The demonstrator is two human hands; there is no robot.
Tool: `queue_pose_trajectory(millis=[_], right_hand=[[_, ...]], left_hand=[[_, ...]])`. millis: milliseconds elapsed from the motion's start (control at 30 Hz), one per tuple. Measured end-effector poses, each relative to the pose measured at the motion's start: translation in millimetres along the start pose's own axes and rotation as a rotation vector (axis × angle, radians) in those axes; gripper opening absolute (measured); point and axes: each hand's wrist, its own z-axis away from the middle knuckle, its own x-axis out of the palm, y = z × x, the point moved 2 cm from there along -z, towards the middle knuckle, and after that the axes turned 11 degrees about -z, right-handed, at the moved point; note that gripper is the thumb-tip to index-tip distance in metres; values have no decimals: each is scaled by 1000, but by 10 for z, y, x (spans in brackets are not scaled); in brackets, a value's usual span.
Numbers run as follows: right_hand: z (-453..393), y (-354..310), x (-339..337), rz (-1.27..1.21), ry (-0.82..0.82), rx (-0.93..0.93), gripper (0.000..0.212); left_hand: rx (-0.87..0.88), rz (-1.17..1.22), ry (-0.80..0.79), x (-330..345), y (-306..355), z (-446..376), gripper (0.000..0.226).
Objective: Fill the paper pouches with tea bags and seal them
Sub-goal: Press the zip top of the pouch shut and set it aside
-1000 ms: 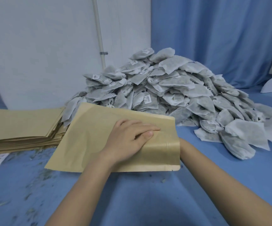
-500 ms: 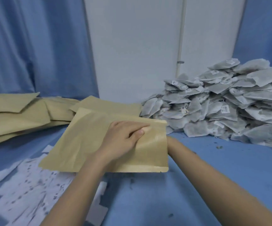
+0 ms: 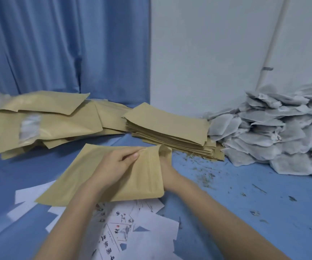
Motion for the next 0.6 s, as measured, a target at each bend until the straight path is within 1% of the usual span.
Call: queue_pose_trajectory(millis=[33,67,100,133,167,200,233,267,333,400,433,500,600], right_hand=[[21,15,-49,58,47,-135,19],[36,53,-127,23,114,-230,23],[41,115,-225,-51,205,-276,25],[10,203,-324,-64,294,-271,27],[-5,289,-405,-30,350,-221,25],[-26,378,-462,78,357,-158,21],[-56,473,-491,202,307,-98,18],[-84,561,-505,334,219,-54,22],[-120,654,-478,452,25,7,43],[-130,683,-410,477,-98,39,61],[-139,697,-380,507,-129,23,64],[-146,727,-339,567,-135,-33,62],[-147,751,-347,532,-61,-146,48]], left_hand=[[-15,2,9,-17,-59,-16,29],[-30,7,21,-34,-111,-34,27],[-42,14,36,-47,-153,-51,25],[-53,22,48,-55,-188,-67,25],[-63,35,55,-56,-217,-81,24],[-73,51,57,-51,-236,-96,23],[-82,64,56,-46,-246,-108,22],[-90,74,55,-41,-251,-119,22],[-95,92,60,-40,-248,-132,31],[-105,114,71,-48,-253,-150,39],[-113,128,75,-53,-261,-158,39],[-121,149,81,-58,-284,-169,37],[-119,166,80,-45,-295,-166,31]])
